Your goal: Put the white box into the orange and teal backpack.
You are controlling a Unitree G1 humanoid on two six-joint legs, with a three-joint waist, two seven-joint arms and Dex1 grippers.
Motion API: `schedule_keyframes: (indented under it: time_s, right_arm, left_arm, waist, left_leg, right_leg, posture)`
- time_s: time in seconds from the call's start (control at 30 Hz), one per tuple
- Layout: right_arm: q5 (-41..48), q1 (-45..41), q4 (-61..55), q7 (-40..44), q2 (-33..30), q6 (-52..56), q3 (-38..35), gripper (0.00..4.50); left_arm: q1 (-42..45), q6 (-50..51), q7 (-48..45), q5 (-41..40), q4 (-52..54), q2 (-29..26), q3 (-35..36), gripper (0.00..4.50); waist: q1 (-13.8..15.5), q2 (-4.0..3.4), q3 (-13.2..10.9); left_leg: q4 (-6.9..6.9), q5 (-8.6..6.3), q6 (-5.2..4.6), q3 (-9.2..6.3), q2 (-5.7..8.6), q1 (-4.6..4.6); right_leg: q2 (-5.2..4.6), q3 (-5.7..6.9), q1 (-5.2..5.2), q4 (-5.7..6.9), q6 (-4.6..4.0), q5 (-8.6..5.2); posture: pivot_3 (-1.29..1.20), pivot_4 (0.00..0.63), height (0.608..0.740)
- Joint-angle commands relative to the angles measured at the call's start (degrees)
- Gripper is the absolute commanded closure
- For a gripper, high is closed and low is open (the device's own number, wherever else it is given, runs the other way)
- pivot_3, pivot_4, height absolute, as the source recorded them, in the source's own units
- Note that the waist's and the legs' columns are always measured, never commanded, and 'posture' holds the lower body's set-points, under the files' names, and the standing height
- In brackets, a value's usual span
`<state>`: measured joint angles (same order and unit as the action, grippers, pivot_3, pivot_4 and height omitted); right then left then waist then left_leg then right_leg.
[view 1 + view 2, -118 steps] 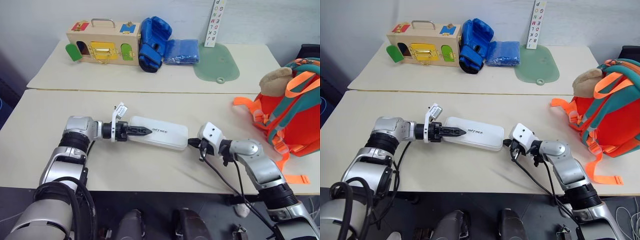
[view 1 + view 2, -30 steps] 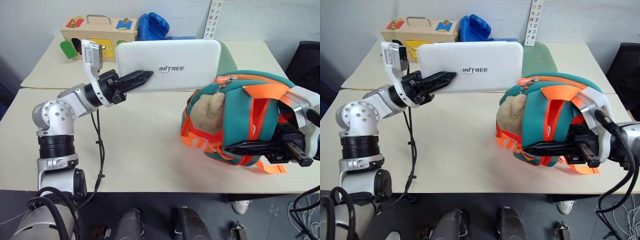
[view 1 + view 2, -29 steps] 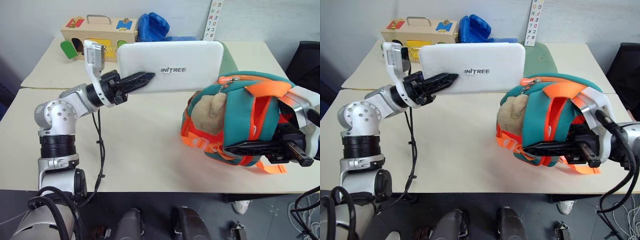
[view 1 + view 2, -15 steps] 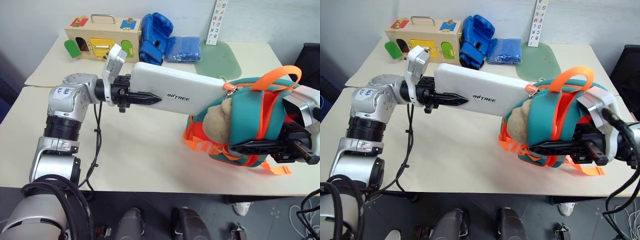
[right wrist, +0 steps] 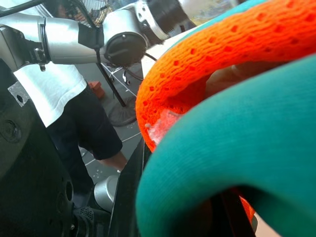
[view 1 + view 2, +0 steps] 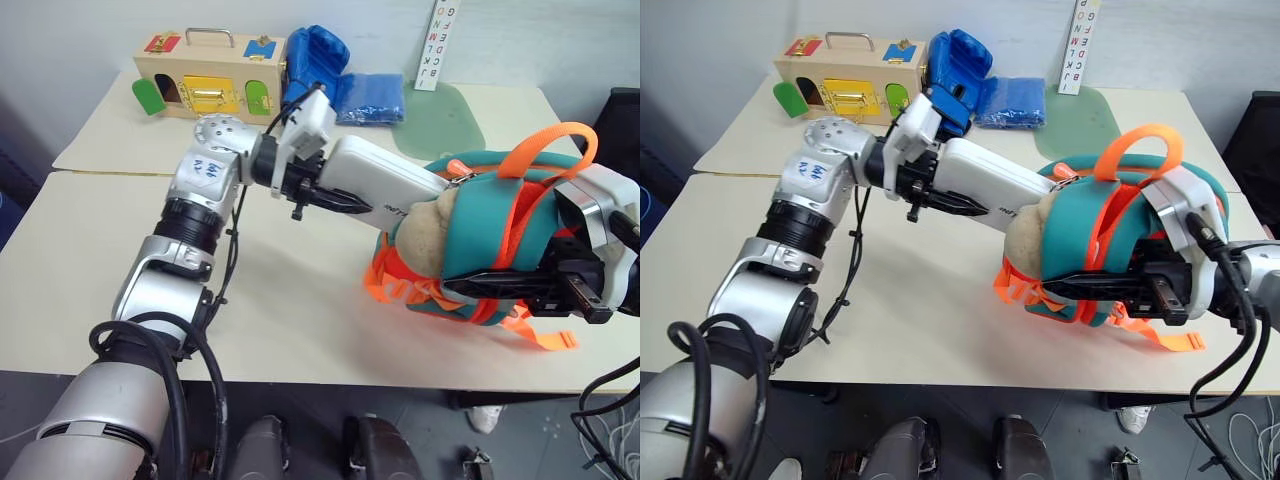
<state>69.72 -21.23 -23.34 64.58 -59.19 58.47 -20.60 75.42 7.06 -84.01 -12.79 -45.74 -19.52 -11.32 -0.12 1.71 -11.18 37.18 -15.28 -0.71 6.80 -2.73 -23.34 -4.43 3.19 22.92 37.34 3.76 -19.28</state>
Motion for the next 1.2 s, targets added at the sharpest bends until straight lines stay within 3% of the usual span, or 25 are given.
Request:
schedule_keyframes:
  time_s: [0.03, 0.37, 0.43, 0.53, 0.73, 0.97, 1.03, 1.2]
  right_arm:
    - [1.1, -0.8, -0.9, -0.7, 0.6, -1.6, -1.1, 4.49]
    - [0.2, -1.7, -2.9, -5.4, 5.3, -3.5, 1.7, 4.49]
    - [-0.4, -1.2, -3.1, -6.3, 5.9, -4.0, 2.1, 4.50]
    - [-0.2, -0.4, -3.2, -7.6, 6.5, -3.8, 1.8, 4.50]
    - [0.8, 2.4, -5.0, -11.0, 8.8, -4.1, 1.1, 4.50]
    - [-0.2, 4.9, -6.0, -13.4, 10.1, -5.4, 1.6, 4.50]
    - [-0.2, 4.9, -5.6, -13.7, 10.0, -5.5, 1.8, 4.50]
    - [-0.4, 4.2, -4.9, -14.0, 9.9, -5.7, 2.3, 4.50]
  left_arm:
    - [3.2, -3.7, -0.8, 1.9, -3.1, 1.6, 0.2, 3.18]
    - [-0.5, -1.4, 12.0, 3.6, -4.7, 16.1, 1.0, 3.18]
    - [-1.0, -0.4, 15.5, 3.8, -5.6, 17.6, 2.1, 2.47]
    - [-2.3, 1.1, 14.2, 3.0, -3.5, 15.6, 3.3, 1.68]
    - [-9.0, 12.5, 5.3, -2.1, 12.1, 2.7, 5.5, 0.04]
    - [-12.9, 33.9, 6.4, -15.8, 30.3, -8.3, 14.6, 0.04]
    - [-13.5, 38.9, 11.5, -19.8, 36.6, -6.6, 16.5, 0.04]
    - [-15.8, 37.2, 19.1, -17.5, 42.6, -1.4, 11.8, 0.04]
  waist:
    - [-0.3, 0.00, 0.0]
    - [0.1, 0.00, 0.0]
    - [0.0, 0.00, 0.0]
    - [-0.2, -0.01, 0.0]
    - [-1.7, -0.02, 0.0]
    - [-1.0, -0.02, 0.0]
    - [-0.9, -0.02, 0.0]
    - [0.1, -0.02, 0.0]
  left_leg:
    - [-0.02, 0.00, 0.00, 0.06, 0.00, 0.00]
    - [0.09, 0.00, -0.02, 0.04, 0.01, -0.13]
    - [0.10, 0.00, -0.02, 0.03, 0.01, -0.12]
    - [0.09, 0.01, -0.01, 0.04, -0.02, -0.10]
    - [-0.10, 0.20, 0.30, 0.03, -0.14, 0.08]
    - [0.02, 0.35, 0.52, -0.05, -0.08, 0.00]
    - [0.06, 0.33, 0.46, -0.06, -0.03, 0.01]
    - [0.11, 0.28, 0.38, -0.16, 0.03, 0.17]
  right_leg:
    - [0.01, -0.03, 0.04, 0.01, 0.00, 0.00]
    - [-0.01, -0.03, 0.14, 0.08, 0.05, 0.03]
    - [-0.01, -0.03, 0.14, 0.09, 0.05, 0.03]
    - [0.01, -0.03, 0.15, 0.11, 0.06, 0.03]
    - [0.14, -0.05, 0.15, 0.30, -0.08, -0.04]
    - [0.06, -0.06, 0.18, 0.41, -0.10, -0.06]
    - [0.00, -0.06, 0.11, 0.39, -0.07, -0.04]
    - [-0.02, -0.05, -0.27, 0.19, 0.07, 0.04]
  posture:
    - [0.00, 0.150, 0.740]
    - [0.00, 0.150, 0.740]
    - [0.00, 0.150, 0.740]
    - [0.00, 0.150, 0.740]
    - [0.00, 0.150, 0.740]
    - [0.00, 0.150, 0.740]
    - [0.00, 0.150, 0.740]
    - [0.00, 0.150, 0.740]
